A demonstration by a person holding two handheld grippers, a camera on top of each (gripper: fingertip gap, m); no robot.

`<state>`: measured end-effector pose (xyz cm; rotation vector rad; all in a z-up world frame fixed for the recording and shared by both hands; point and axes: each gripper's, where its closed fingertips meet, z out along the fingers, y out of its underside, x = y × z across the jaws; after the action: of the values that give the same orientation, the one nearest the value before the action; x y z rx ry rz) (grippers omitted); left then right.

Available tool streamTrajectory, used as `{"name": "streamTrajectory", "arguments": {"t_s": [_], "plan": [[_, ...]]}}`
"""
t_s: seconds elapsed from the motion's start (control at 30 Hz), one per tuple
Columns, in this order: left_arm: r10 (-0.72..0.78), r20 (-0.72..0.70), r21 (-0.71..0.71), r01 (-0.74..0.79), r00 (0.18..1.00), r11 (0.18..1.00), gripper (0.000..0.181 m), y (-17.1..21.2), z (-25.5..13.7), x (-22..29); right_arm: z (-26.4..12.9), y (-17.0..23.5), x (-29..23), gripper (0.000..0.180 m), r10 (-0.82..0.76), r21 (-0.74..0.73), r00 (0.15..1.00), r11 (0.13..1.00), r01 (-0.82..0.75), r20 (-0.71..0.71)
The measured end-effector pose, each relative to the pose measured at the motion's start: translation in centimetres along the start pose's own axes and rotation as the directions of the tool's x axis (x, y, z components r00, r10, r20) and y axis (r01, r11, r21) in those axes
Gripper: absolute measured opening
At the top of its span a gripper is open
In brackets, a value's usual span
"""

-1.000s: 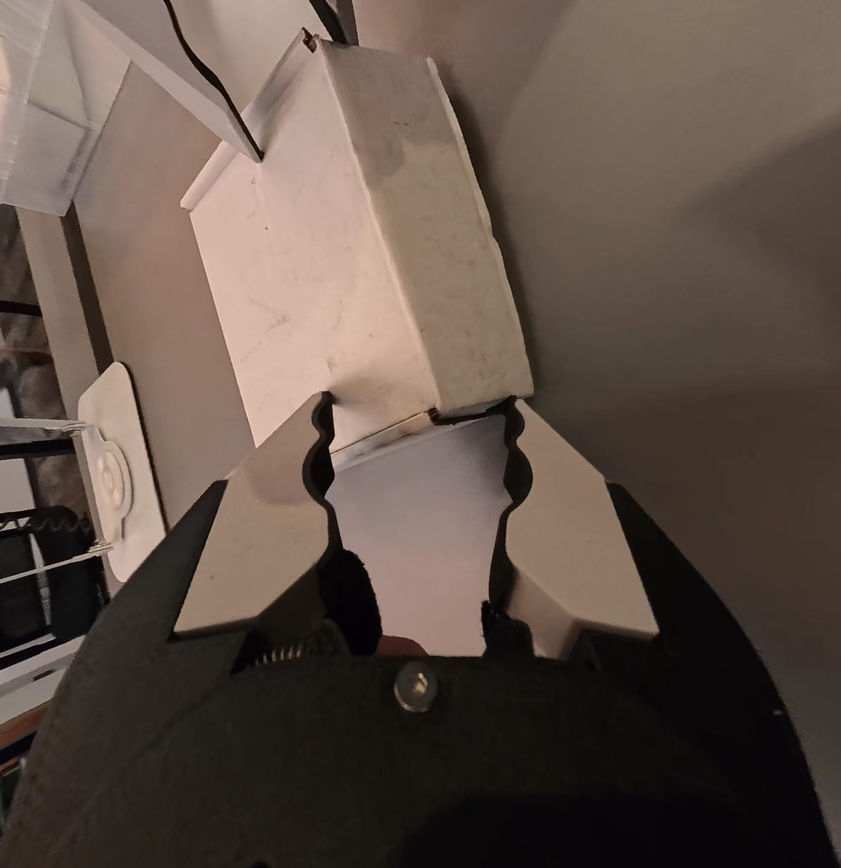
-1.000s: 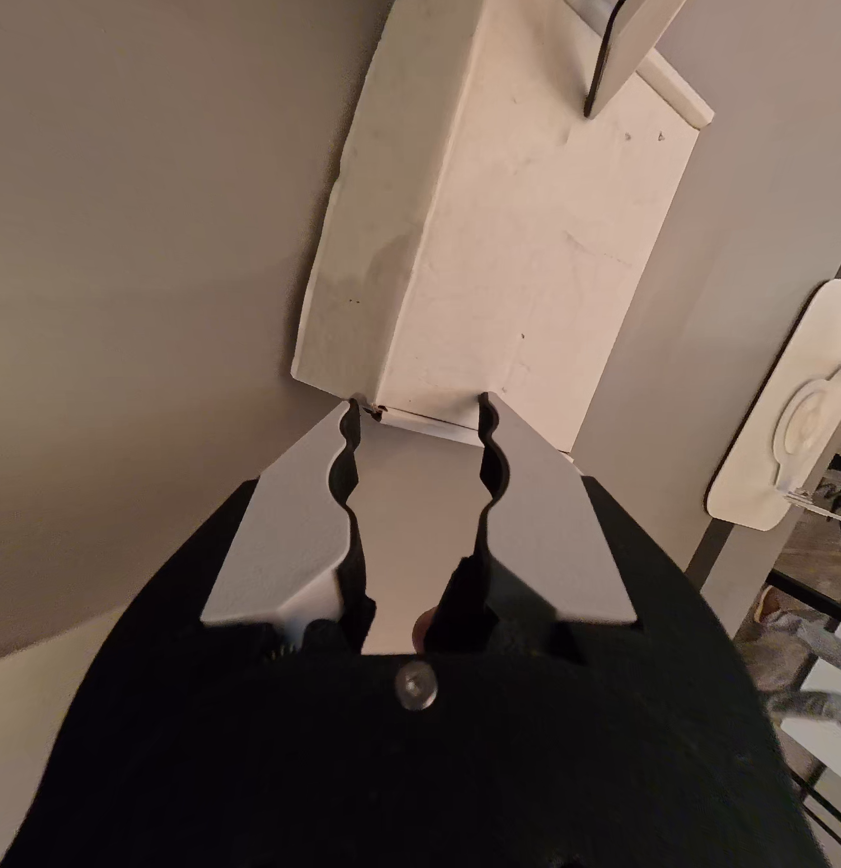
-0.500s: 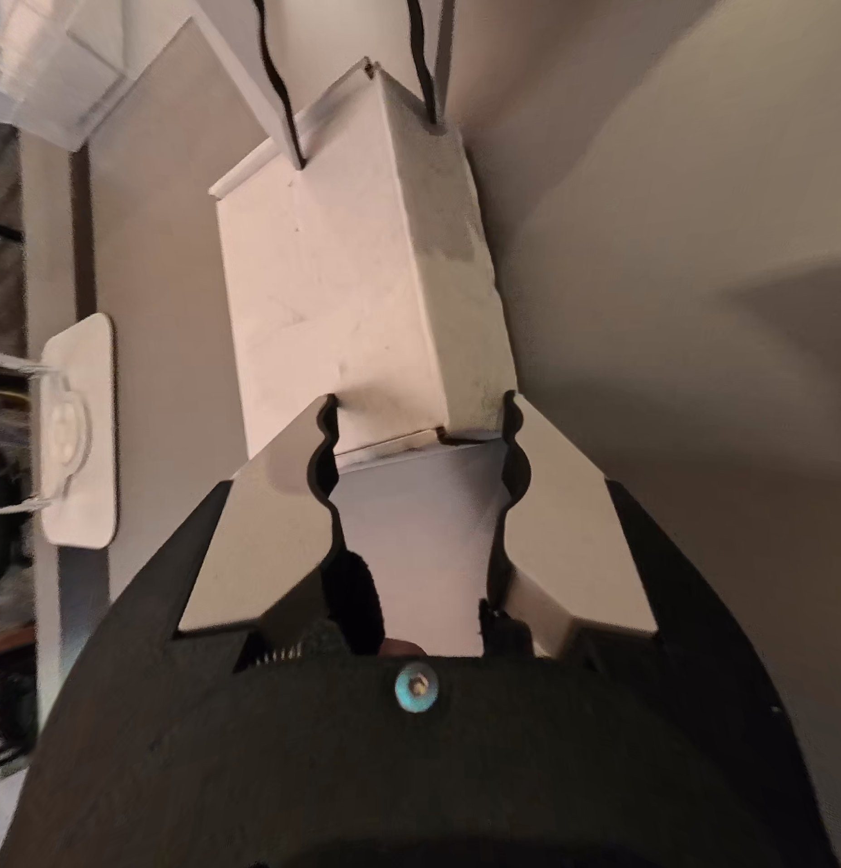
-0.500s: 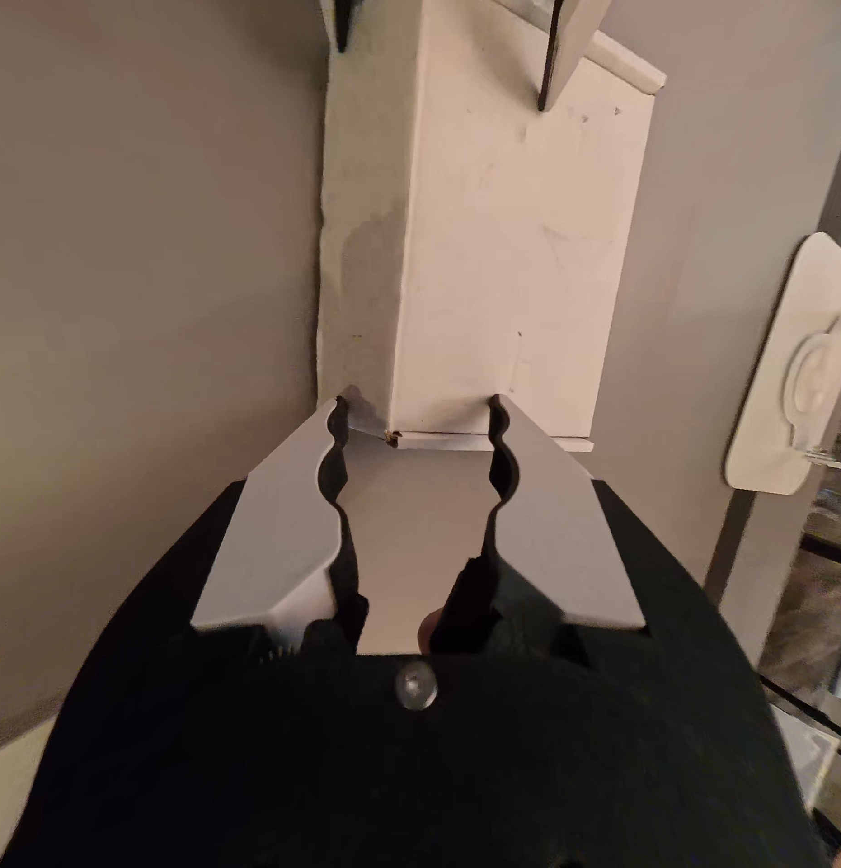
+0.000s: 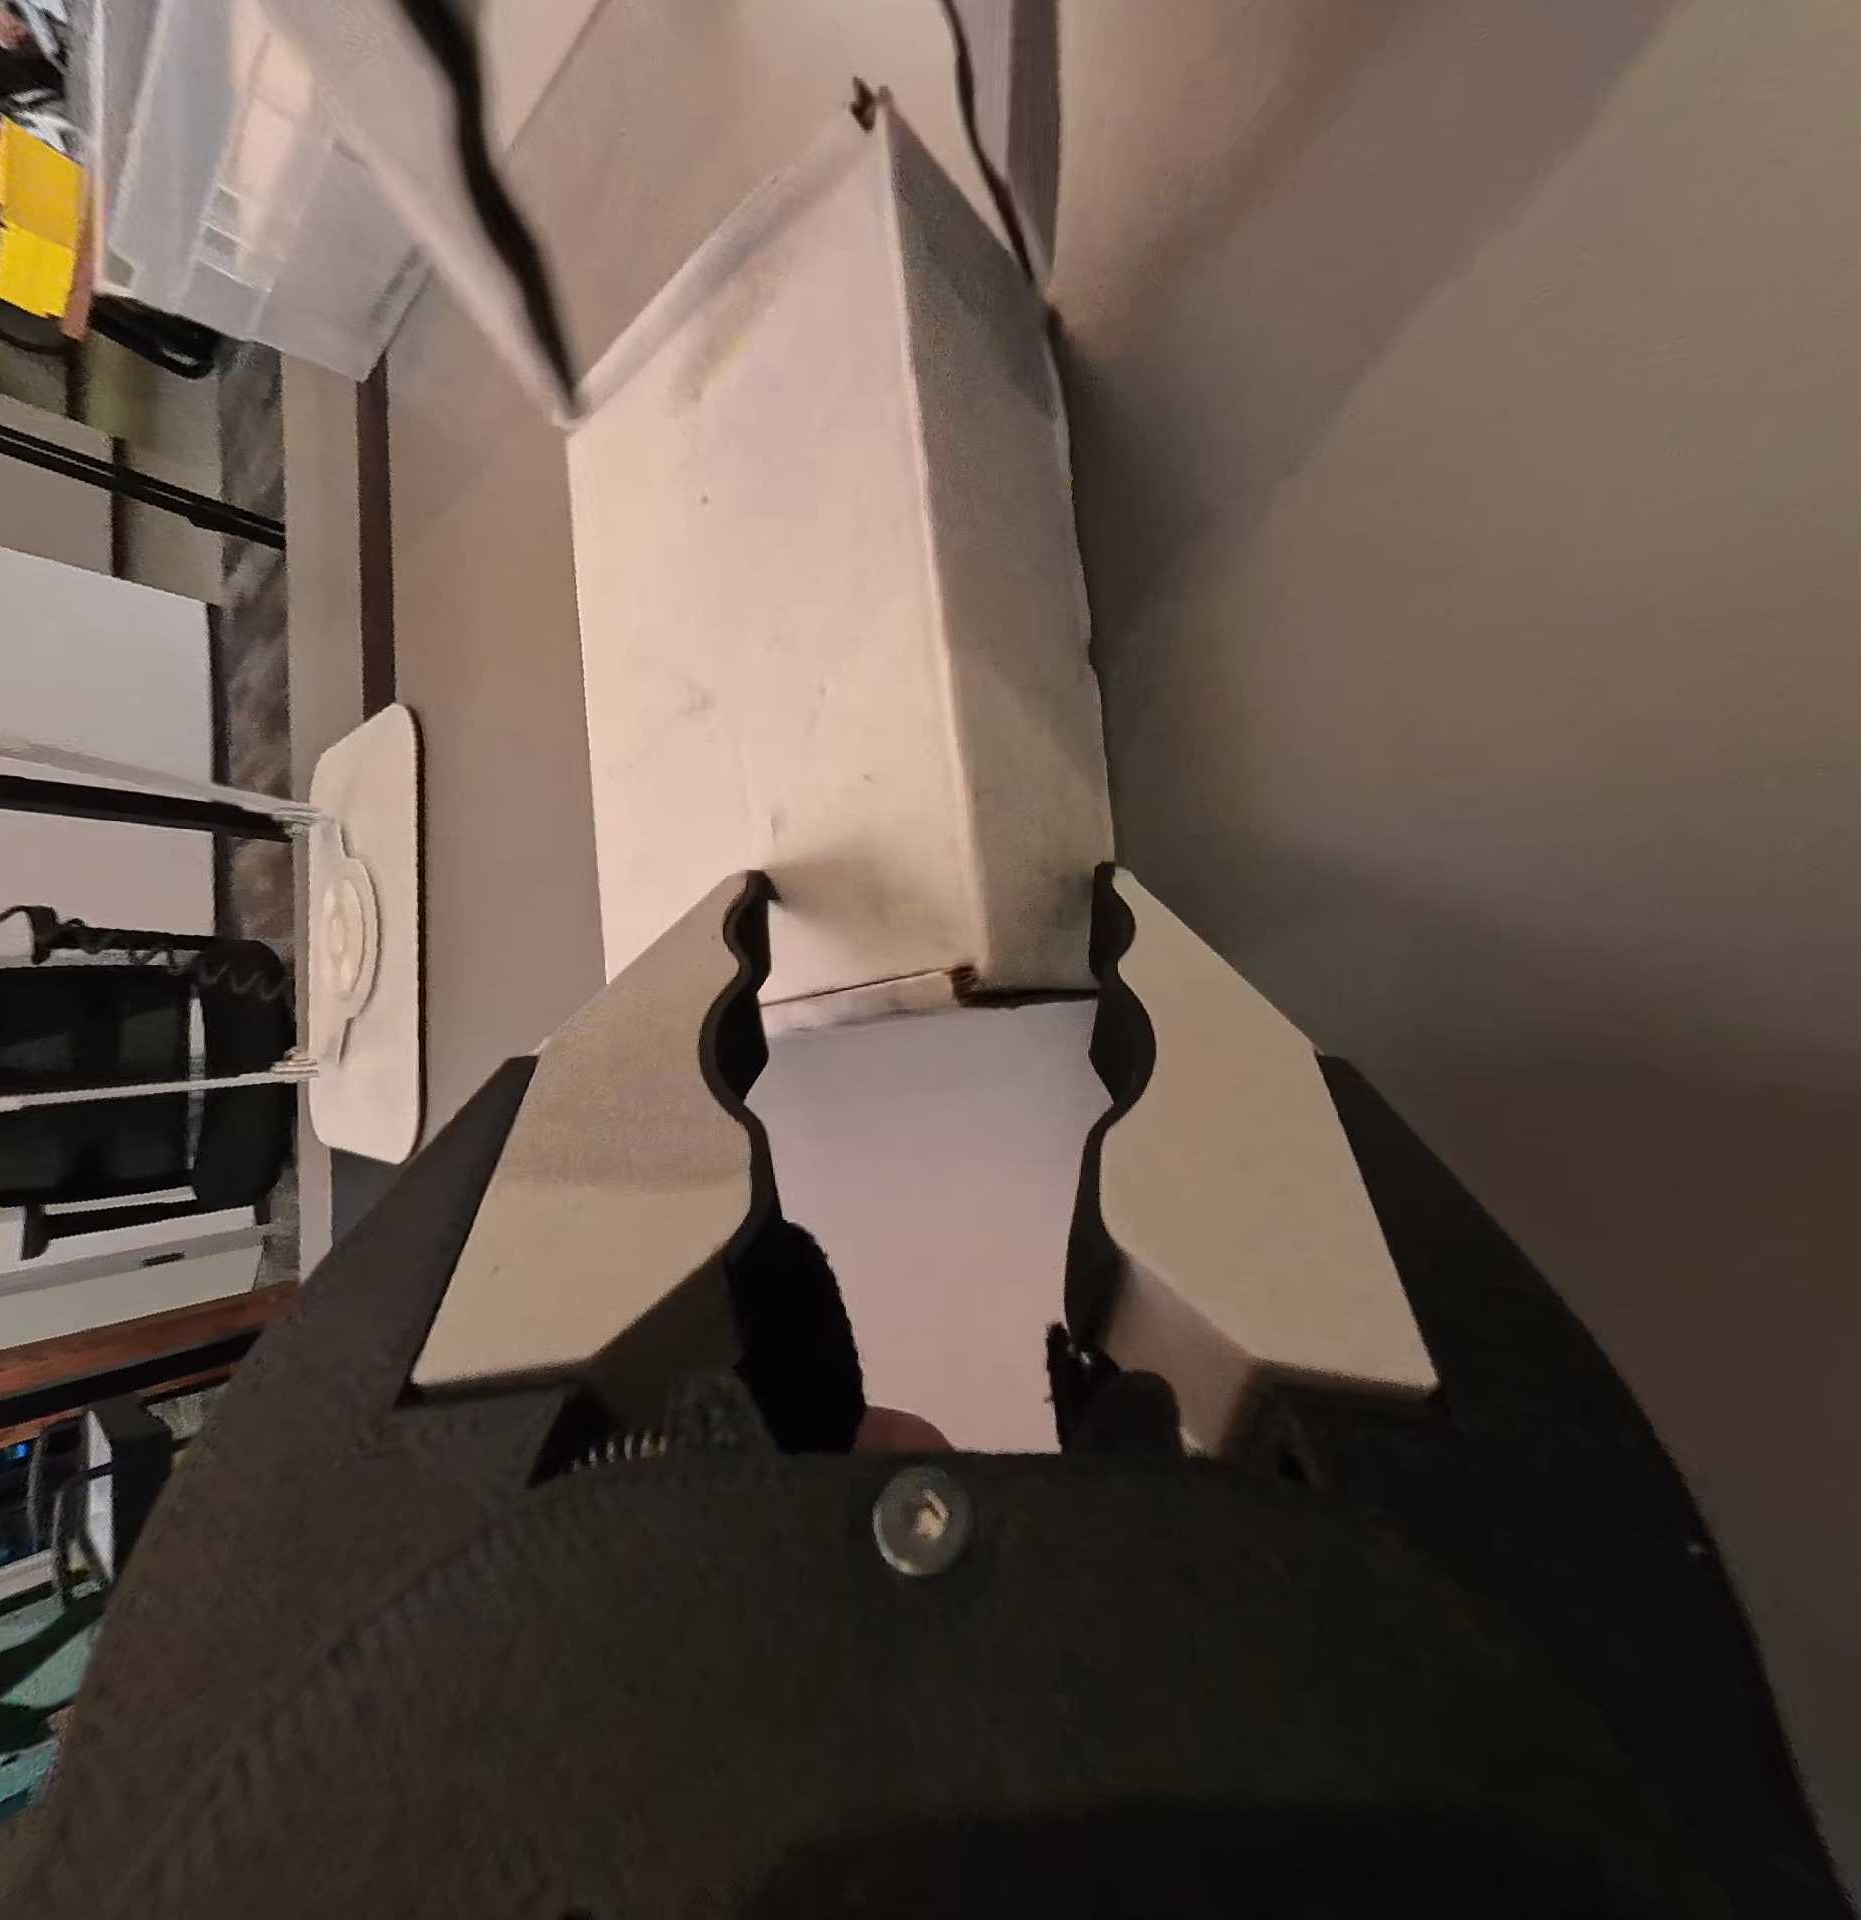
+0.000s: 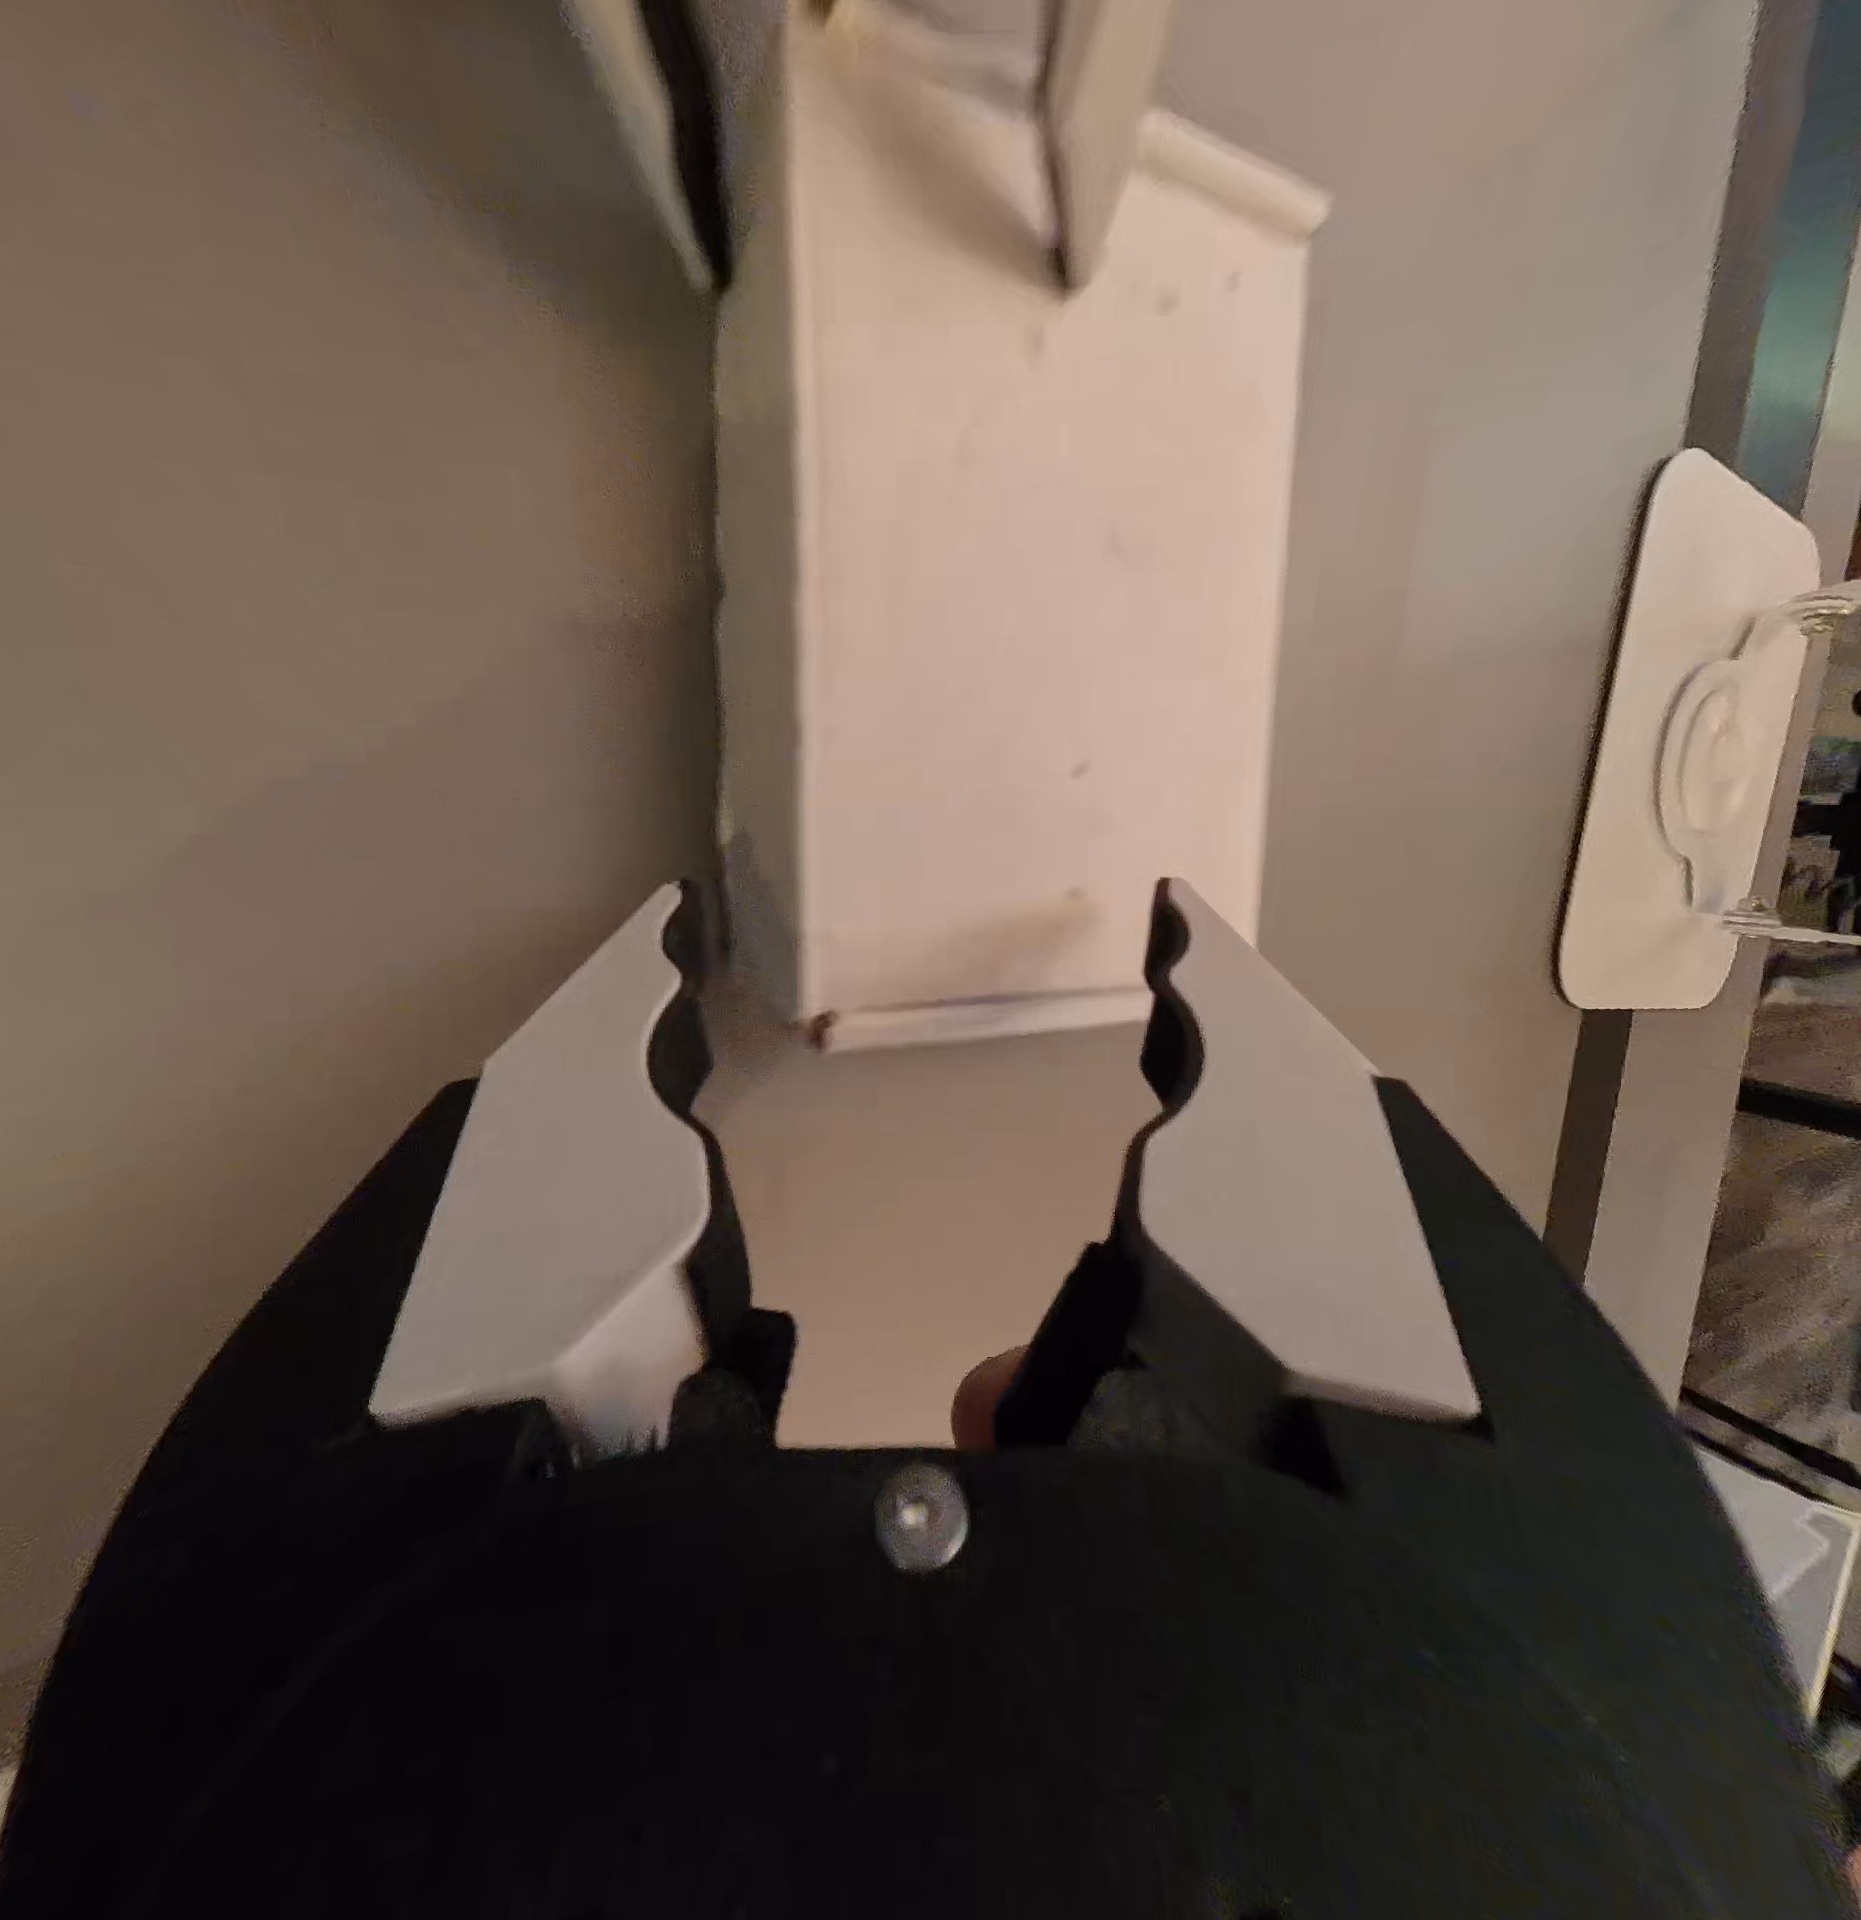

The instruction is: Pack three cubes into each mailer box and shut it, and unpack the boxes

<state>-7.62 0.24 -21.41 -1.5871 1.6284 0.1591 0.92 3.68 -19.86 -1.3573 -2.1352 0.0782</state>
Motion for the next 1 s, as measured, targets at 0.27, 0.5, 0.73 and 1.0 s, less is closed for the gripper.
{"name": "streamTrajectory", "arguments": {"t_s": [0.27,0.5,0.73,1.0], "plan": [[-0.057,-0.011,0.011,0.057,0.998,0.998,0.059,-0.8,0.7,-0.5,3.7,-2.6,1.8,0.119,0.07,-0.127,0.981,0.991,-0.047,0.18],[-0.084,0.01,0.054,0.084,0.996,0.995,0.059,-1.1,0.9,-0.6,5.6,-2.1,1.0,0.13,0.063,-0.183,0.96,0.983,-0.013,0.271],[-0.16,0.063,0.168,0.147,0.985,0.975,0.062,-1.3,-0.3,-2.1,4.6,-1.5,1.4,0.127,0.126,-0.132,0.958,0.987,-0.094,0.259],[-0.357,0.182,0.322,0.287,0.916,0.902,0.042,0.7,-2.8,-6.5,-3.8,2.1,8.6,0.127,0.155,-0.017,0.985,0.988,-0.154,0.079]]}}
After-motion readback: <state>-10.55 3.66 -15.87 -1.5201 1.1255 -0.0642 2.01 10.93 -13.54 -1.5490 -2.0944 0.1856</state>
